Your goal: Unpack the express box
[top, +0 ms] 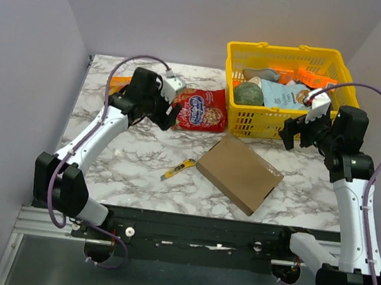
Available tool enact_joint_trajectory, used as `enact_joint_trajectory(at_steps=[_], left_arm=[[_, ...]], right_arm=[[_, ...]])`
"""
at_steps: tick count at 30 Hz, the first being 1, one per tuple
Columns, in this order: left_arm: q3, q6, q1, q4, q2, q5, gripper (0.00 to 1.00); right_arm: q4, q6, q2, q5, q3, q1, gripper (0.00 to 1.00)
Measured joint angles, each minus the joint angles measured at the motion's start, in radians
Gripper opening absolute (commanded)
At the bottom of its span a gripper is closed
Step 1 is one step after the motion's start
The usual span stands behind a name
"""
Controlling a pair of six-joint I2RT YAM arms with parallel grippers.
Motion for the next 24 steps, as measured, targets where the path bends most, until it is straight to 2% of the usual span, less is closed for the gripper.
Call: enact_joint_trajectory(at_steps=[3, 7, 10, 11, 24], left_arm=[[-0.138, 0.1, -0.037, -0.055, -0.002, 0.021, 0.7], [-0.283, 0.206, -0.087, -0.142, -0.002, 0.023, 0.69], [-0.343, 0.232, -0.122, -0.154, -0.002, 0.005, 0.65], [-0.357, 0.227, -0.133, -0.151, -0.002, -0.011, 0.63], [-0.375, 0.048, -0.253, -0.058, 0.095, -0.069, 0.61]], right_arm=[[-0.053, -0.097, -0.046, -0.107, -0.032, 0.0, 0.98], [-0.097, -0.154, -0.082, -0.171, -0.039, 0.0, 0.98], [-0.116, -0.163, -0.086, -0.192, -0.04, 0.0, 0.98], [-0.121, -0.163, -0.085, -0.195, -0.04, 0.0, 0.98], [-0.161, -0.142, -0.088, -0.2, -0.04, 0.0, 0.98]])
